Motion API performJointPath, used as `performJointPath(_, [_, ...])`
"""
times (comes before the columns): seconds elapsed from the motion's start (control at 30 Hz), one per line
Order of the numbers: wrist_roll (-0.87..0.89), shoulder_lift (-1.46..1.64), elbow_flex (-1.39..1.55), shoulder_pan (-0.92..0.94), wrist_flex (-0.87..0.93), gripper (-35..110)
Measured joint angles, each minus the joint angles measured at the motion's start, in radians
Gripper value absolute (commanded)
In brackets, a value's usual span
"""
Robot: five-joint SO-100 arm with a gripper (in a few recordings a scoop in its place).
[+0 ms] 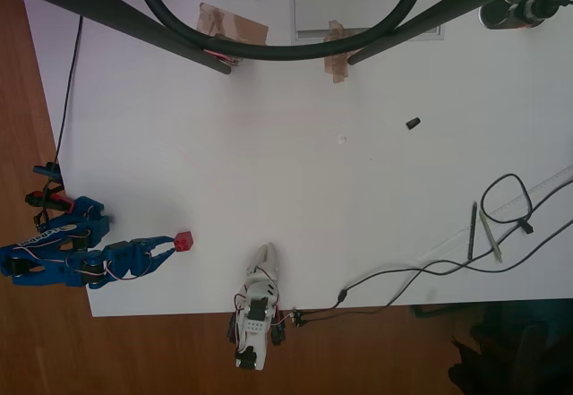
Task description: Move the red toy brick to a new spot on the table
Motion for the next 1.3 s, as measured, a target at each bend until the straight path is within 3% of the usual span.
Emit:
performJointPath(0.17, [-0.149, -0.032, 0.075, 0.054, -0.143, 19])
performJointPath(0.6, [-0.308, -0.046, 0.293, 0.143, -0.365, 31])
performJointPath(0.9, [-0.356, -0.152, 0.302, 0.204, -0.552, 33])
performJointPath(1.3, [-0.285, -0.245, 0.336, 0.227, -0.629, 30])
